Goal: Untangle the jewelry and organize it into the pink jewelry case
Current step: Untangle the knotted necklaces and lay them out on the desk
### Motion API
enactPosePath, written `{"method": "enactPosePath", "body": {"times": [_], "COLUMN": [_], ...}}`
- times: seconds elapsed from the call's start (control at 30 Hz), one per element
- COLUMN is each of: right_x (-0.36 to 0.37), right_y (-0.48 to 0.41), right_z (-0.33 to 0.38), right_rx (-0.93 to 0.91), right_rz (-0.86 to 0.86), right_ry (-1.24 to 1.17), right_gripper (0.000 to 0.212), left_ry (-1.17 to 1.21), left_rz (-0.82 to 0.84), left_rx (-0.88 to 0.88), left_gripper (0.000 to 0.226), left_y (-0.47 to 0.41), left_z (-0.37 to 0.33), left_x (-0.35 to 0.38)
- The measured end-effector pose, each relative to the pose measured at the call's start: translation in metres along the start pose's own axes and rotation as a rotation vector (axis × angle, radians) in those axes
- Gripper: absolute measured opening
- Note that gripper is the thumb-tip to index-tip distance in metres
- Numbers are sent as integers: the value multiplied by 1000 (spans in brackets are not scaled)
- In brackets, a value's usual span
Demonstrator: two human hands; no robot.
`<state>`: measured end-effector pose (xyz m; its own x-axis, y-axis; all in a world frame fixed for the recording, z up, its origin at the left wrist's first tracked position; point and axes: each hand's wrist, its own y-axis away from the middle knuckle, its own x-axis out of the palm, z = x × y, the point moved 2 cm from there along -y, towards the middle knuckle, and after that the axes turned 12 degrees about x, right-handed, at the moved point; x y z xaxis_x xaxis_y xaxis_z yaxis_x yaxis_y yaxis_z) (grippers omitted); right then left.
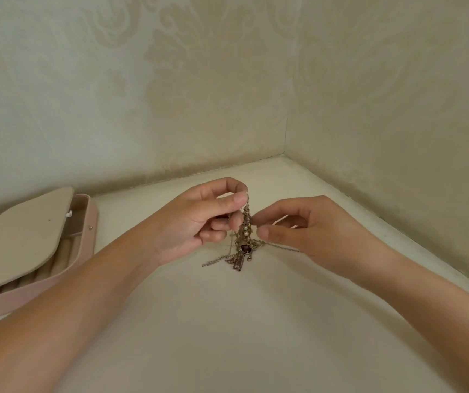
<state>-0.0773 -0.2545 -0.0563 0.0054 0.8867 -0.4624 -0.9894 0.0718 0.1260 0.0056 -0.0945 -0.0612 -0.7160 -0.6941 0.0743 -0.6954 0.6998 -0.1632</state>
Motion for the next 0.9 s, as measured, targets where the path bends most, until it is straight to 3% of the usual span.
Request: {"method": "enactPosePath", "body": {"times": [0.37,0.67,0.77,0.9], "right_x": [8,0,4,-1], "right_y": [-2,-4,-3,-4], "right_z": [-2,0,-1,-4], "right_rx": [-66,76,51,66], "right_rz": [-76,165,232,201], "right_ry": [-144,-289,-283,-321], "right_gripper": [9,18,19,21], "left_ry": [14,-4,-67,-131], "left_rz": [68,-115,-109,0], "left_rx": [-32,-11,-22,34], "left_gripper": [12,12,15,19], "left_y": [3,-1,-1,-1], "left_z": [1,2,5,8], "left_x": [8,4,5,3]}}
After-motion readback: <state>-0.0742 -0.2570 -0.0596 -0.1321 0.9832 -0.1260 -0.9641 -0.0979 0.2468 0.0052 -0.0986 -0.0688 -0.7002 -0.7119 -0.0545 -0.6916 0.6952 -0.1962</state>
